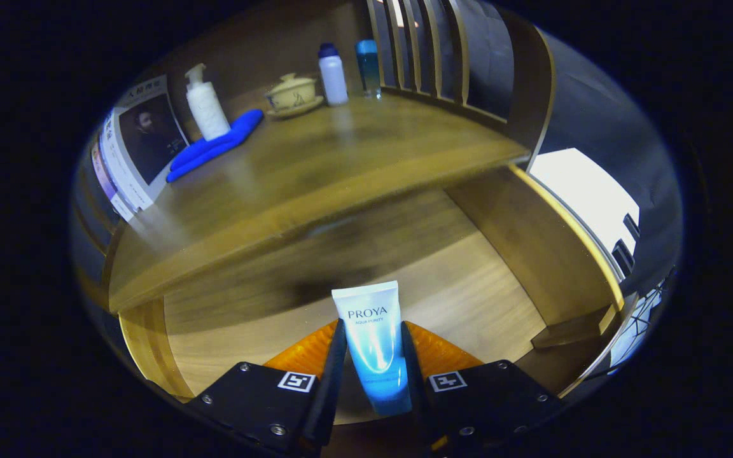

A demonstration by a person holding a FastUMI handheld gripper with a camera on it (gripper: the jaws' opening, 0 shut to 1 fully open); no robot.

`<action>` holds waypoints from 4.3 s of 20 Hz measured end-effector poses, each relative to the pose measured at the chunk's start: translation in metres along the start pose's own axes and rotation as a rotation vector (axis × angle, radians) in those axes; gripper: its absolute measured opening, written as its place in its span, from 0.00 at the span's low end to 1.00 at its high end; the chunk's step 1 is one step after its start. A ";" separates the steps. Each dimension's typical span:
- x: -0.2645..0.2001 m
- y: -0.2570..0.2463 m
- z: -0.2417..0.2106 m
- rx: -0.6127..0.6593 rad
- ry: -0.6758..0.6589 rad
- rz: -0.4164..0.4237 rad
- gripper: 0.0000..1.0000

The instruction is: Pull open the drawer, take out the items inside it, and place them on the countertop above the cabinet.

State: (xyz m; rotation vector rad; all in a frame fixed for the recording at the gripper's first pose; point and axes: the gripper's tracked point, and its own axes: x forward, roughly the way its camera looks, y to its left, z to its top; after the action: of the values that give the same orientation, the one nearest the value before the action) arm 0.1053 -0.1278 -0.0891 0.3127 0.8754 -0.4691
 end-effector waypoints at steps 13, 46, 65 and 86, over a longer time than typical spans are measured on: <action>-0.071 0.018 0.065 -0.124 -0.231 -0.009 0.50; -0.015 0.096 0.146 -0.212 -0.278 0.212 0.84; -0.217 0.067 0.067 -0.240 -0.735 0.292 0.94; -0.137 0.056 -0.122 -0.387 -0.704 0.297 0.95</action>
State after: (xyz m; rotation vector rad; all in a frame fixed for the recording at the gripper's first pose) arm -0.0214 0.0109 -0.0508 -0.0866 0.2100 -0.1032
